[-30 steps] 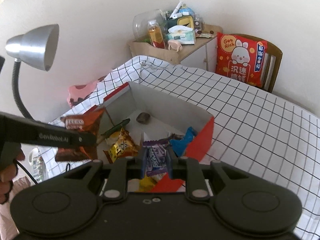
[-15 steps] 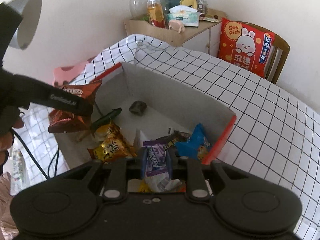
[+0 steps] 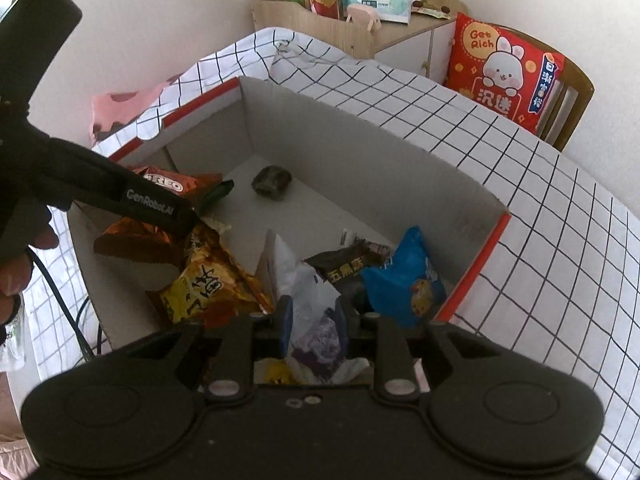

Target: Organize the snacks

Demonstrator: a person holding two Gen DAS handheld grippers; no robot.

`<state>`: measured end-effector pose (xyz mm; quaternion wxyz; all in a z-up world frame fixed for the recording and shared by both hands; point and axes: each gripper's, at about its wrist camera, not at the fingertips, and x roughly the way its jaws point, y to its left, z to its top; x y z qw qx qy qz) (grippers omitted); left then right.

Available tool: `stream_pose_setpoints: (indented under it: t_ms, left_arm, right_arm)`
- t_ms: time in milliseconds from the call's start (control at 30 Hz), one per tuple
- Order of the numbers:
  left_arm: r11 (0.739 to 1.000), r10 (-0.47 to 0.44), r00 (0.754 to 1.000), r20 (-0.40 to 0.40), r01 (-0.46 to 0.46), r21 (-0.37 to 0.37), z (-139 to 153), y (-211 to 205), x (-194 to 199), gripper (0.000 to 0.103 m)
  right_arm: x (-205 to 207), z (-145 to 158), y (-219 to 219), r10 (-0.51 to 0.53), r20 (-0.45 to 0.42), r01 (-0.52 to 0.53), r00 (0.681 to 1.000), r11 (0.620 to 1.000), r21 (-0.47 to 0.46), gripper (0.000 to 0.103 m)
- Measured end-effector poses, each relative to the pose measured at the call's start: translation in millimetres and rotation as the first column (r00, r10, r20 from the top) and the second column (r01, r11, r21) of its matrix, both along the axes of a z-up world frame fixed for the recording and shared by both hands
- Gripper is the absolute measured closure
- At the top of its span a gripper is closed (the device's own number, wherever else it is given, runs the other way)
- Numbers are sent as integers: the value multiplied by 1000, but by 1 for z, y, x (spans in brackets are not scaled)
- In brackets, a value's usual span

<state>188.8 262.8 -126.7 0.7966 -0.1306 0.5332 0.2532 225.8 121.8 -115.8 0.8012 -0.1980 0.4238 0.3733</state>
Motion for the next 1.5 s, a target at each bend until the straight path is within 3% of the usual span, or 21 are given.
stream_pose_setpoints:
  t_ms: [300,533,633,767,1033,1133,1200,1233,1300,1500]
  left_arm:
    - [1000,11,999,35,-10,-25,4,-3,-9,45]
    - [1000,-9,998,62,8,12,15,-13,-22,43]
    - [1000,-17,997,79,15,25,22,-19,-28,42]
    - [999,-26,994,111,22,42,33,-26,-39,42]
    - [998,-38,981,188,29,53,57,-39,-63,37]
    - [998,-45,973,226,34,50,67,-45,-73,27]
    - [998,-46,966,256,33,56,74,-51,-79,27]
    - [997,-48,962,270,32,65,78,-54,-82,25]
    - [997,-54,954,296,34,74,85,-61,-88,20]
    - [995,-89,931,353,67,74,101,-83,-105,17]
  right_arm:
    - [0,2,-7,-17,-24,17,1000,1000,18,70]
    - [-6,11,-16,-19,-30,21,999,998,54,60]
    - [-10,18,-21,-15,-26,17,1000,997,78,51]
    - [-17,29,-30,-10,-15,11,1000,992,124,31]
    - [-39,56,-53,21,34,-27,999,981,192,16]
    - [-47,67,-63,18,52,-29,998,974,226,15]
    - [-51,72,-69,12,55,-25,998,970,242,9]
    - [-54,75,-74,4,64,-20,998,967,252,2]
    - [-60,81,-82,-4,85,-20,996,960,279,0]
    - [-73,99,-108,-22,110,-19,994,932,361,0]
